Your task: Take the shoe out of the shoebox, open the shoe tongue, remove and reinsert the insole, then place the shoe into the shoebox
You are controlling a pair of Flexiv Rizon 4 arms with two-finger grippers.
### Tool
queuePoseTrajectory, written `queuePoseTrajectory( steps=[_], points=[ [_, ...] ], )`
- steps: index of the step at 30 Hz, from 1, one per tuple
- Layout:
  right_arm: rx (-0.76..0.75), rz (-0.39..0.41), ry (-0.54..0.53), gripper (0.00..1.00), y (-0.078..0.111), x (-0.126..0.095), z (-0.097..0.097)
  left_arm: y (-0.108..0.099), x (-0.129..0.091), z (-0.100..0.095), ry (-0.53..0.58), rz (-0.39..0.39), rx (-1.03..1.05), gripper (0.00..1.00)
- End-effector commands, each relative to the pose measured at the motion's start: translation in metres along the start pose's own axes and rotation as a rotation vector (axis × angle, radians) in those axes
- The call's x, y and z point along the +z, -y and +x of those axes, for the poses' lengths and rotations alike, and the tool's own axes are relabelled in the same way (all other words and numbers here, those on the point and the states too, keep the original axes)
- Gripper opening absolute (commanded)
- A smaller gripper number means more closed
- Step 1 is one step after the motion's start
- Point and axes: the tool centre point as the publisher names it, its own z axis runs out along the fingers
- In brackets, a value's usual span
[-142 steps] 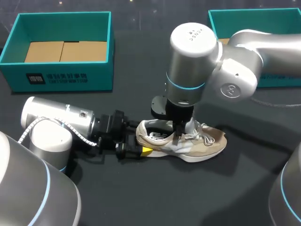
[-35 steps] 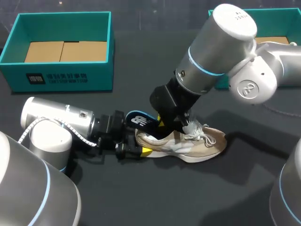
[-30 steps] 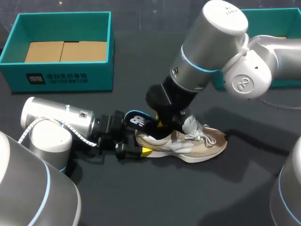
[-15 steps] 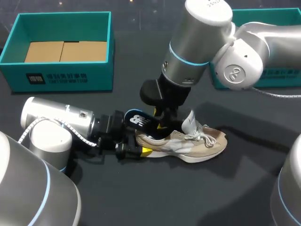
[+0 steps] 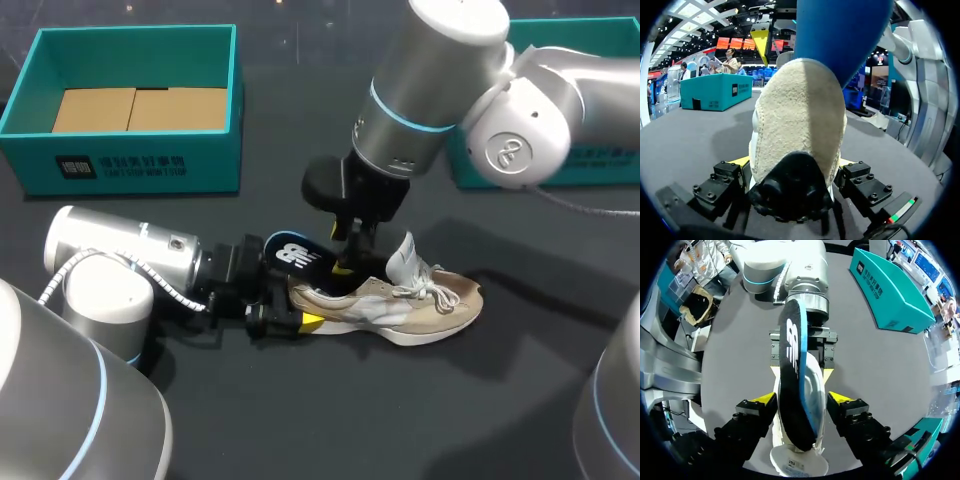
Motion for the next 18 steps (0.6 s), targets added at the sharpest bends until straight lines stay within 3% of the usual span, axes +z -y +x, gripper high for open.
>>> queuePoseTrajectory(
  steps=[1, 4, 7, 12, 14, 18],
  points=[
    [0.020, -0.046, -0.007, 0.72, 0.0067, 0.0018, 0.0016, -0.0034, 0.0004, 0.0030, 0.002, -0.001, 0.000, 0.00],
    [0.050, -0.071, -0.010, 0.71, 0.0038, 0.0026, 0.0004, -0.0034, 0.0004, 0.0030, 0.002, -0.001, 0.000, 0.00],
    [0.081, -0.100, 0.012, 0.53, 0.0024, 0.0021, 0.0008, -0.0034, 0.0004, 0.0030, 0.002, -0.001, 0.000, 0.00],
    [0.086, -0.118, 0.028, 0.53, -0.0008, 0.0019, 0.0010, -0.0034, 0.0004, 0.0030, 0.002, -0.001, 0.000, 0.00],
    [0.087, -0.117, 0.028, 0.61, -0.0010, 0.0019, 0.0009, -0.0034, 0.0004, 0.0030, 0.002, -0.001, 0.000, 0.00],
    [0.087, -0.117, 0.028, 0.50, -0.0010, 0.0019, 0.0009, -0.0034, 0.0004, 0.0030, 0.002, -0.001, 0.000, 0.00]
  ],
)
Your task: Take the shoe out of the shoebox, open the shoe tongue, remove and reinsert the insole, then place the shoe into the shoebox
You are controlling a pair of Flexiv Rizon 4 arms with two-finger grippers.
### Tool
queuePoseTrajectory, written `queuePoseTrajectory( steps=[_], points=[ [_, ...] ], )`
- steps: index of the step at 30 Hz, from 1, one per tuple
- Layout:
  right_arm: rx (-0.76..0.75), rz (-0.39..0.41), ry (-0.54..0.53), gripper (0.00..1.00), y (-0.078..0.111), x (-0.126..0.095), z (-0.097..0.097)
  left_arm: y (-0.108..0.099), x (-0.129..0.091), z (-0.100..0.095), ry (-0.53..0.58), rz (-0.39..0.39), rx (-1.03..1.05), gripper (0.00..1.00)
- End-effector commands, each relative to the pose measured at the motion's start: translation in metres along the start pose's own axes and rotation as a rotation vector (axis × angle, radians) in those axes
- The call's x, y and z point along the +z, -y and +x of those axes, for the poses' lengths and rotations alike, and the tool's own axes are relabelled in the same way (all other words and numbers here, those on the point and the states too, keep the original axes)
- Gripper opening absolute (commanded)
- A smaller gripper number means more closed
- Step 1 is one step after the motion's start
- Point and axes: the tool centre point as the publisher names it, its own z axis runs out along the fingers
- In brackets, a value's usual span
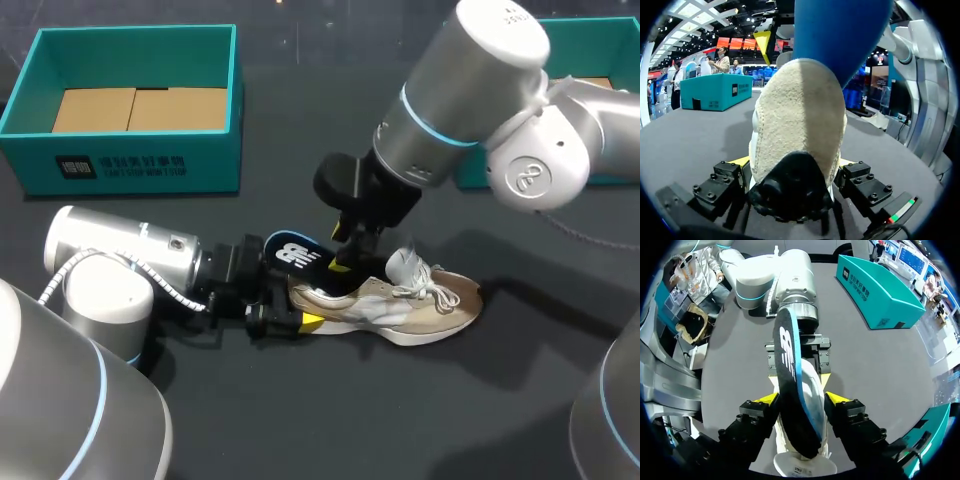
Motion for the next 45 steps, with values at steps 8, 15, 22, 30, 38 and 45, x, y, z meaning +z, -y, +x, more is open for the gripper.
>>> queuePoseTrajectory(
  steps=[8, 15, 22, 30, 38, 45],
  points=[
    [0.000, -0.001, 0.002, 0.50, 0.001, 0.000, 0.001, -0.003, 0.000, 0.003, 0.002, -0.001, 0.000, 0.00],
    [0.000, -0.001, 0.002, 0.50, 0.001, 0.000, 0.001, -0.003, 0.000, 0.003, 0.002, -0.001, 0.000, 0.00],
    [0.001, -0.049, -0.015, 0.58, 0.001, 0.001, 0.001, -0.003, 0.000, 0.003, 0.002, -0.001, 0.000, 0.00],
    [0.021, -0.190, -0.103, 0.60, 0.003, 0.003, 0.002, -0.003, 0.000, 0.003, 0.002, -0.001, 0.000, 0.00],
    [0.056, -0.299, -0.207, 0.52, 0.004, 0.012, -0.001, -0.003, 0.000, 0.003, 0.002, -0.001, 0.000, 0.00],
    [0.077, -0.337, -0.271, 0.48, 0.001, 0.015, -0.003, -0.003, 0.000, 0.003, 0.002, -0.001, 0.000, 0.00]
  ],
)
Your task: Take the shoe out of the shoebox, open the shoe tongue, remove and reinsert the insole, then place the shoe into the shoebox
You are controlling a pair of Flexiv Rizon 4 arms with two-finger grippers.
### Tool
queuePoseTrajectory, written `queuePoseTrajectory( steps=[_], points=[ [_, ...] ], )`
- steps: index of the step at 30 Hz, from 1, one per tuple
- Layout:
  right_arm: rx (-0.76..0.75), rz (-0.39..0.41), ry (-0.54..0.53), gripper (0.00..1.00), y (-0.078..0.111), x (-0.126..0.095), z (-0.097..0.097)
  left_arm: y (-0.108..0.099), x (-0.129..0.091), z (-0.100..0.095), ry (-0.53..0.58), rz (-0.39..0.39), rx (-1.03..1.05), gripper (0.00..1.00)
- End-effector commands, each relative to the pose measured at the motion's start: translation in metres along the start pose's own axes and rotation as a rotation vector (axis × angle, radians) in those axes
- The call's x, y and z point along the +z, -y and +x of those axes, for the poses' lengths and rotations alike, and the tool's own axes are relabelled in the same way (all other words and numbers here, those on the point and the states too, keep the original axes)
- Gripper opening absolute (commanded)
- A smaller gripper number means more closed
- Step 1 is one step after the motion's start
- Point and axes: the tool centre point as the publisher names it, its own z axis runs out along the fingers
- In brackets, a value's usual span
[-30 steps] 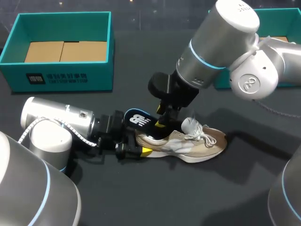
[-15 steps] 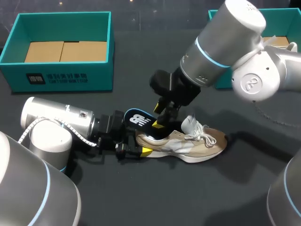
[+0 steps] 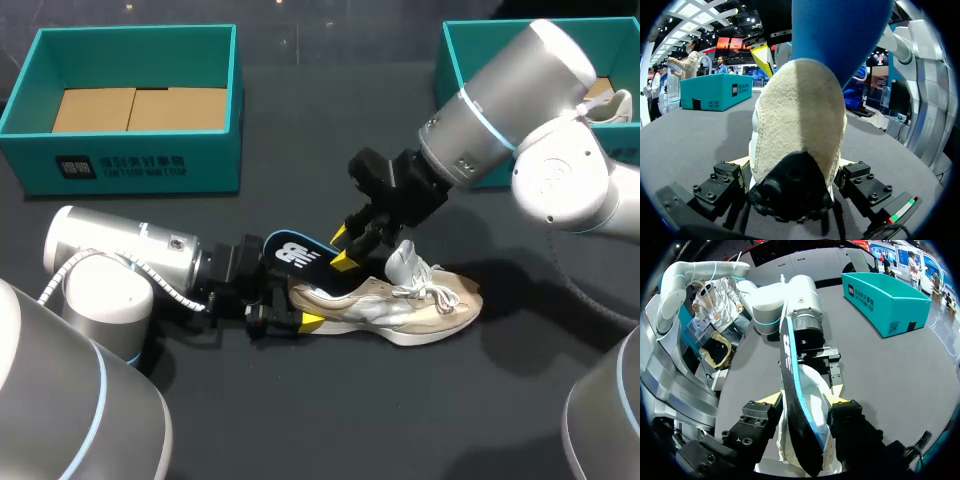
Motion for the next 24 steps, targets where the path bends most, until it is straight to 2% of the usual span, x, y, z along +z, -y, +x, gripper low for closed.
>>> queuePoseTrajectory(
  steps=[1, 15, 21, 24],
  points=[
    [0.007, -0.036, -0.032, 0.47, 0.001, 0.006, -0.005, -0.003, 0.000, 0.003, 0.002, -0.001, 0.000, 0.00],
    [0.014, -0.031, -0.108, 0.43, -0.005, 0.018, 0.000, -0.003, 0.000, 0.003, 0.002, -0.001, 0.000, 0.00],
    [0.012, -0.028, -0.119, 0.33, -0.006, 0.020, 0.002, -0.003, 0.000, 0.003, 0.002, -0.001, 0.000, 0.00],
    [0.011, -0.024, -0.126, 0.33, -0.007, 0.022, 0.003, -0.003, 0.000, 0.003, 0.002, -0.001, 0.000, 0.00]
  ],
)
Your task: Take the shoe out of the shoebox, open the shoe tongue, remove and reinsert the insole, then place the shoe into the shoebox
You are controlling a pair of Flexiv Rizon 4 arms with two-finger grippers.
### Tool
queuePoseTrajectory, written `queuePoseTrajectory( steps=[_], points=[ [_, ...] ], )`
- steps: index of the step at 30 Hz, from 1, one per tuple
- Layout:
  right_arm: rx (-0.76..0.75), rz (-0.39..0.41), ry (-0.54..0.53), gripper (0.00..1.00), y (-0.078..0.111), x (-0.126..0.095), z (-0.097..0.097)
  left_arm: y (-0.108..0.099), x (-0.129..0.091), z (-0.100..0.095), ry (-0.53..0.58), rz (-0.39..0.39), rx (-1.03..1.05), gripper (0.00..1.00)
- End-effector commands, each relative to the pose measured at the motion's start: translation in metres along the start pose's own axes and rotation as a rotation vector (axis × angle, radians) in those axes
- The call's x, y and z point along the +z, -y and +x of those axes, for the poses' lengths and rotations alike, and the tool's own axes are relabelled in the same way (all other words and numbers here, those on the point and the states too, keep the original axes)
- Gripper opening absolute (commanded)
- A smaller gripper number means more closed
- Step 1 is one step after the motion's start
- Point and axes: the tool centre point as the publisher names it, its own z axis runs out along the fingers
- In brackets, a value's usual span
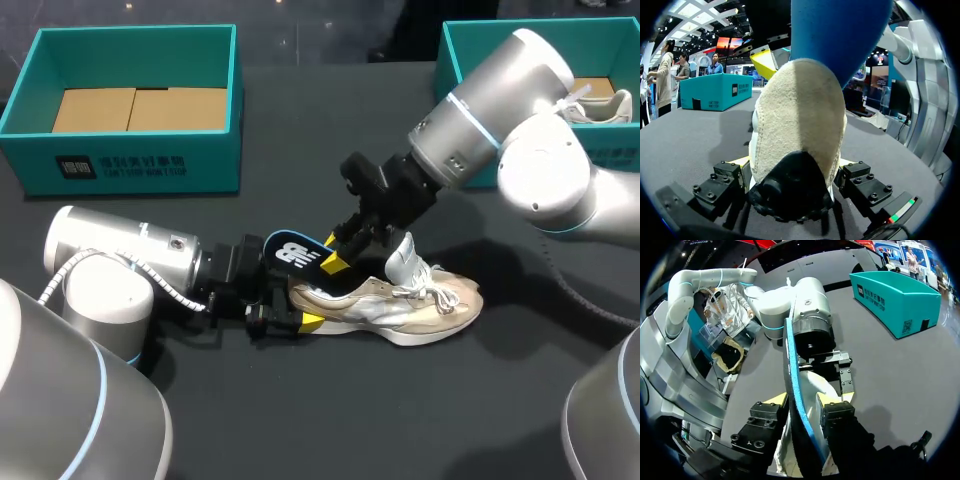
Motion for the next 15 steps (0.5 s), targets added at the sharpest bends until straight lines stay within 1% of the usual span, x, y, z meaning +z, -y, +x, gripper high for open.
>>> queuePoseTrajectory(
  steps=[1, 3, 7, 8, 10, 15],
  points=[
    [0.000, 0.006, -0.007, 0.31, -0.0021, 0.0041, -0.0011, -0.0034, 0.0004, 0.0030, 0.002, -0.001, 0.000, 0.00],
    [0.002, 0.010, -0.012, 0.27, -0.0024, 0.0051, -0.0009, -0.0034, 0.0004, 0.0030, 0.002, -0.001, 0.000, 0.00],
    [0.007, 0.018, -0.023, 0.24, -0.0021, 0.0072, -0.0003, -0.0034, 0.0004, 0.0030, 0.002, -0.001, 0.000, 0.00],
    [0.008, 0.018, -0.026, 0.18, -0.0019, 0.0077, 0.0000, -0.0034, 0.0004, 0.0030, 0.002, -0.001, 0.000, 0.00],
    [0.010, 0.020, -0.030, 0.00, -0.0015, 0.0086, 0.0007, -0.0034, 0.0004, 0.0030, 0.002, -0.001, 0.000, 0.00],
    [0.004, 0.027, -0.040, 0.00, -0.0019, 0.0096, 0.0036, -0.0034, 0.0004, 0.0030, 0.002, -0.001, 0.000, 0.00]
  ],
)
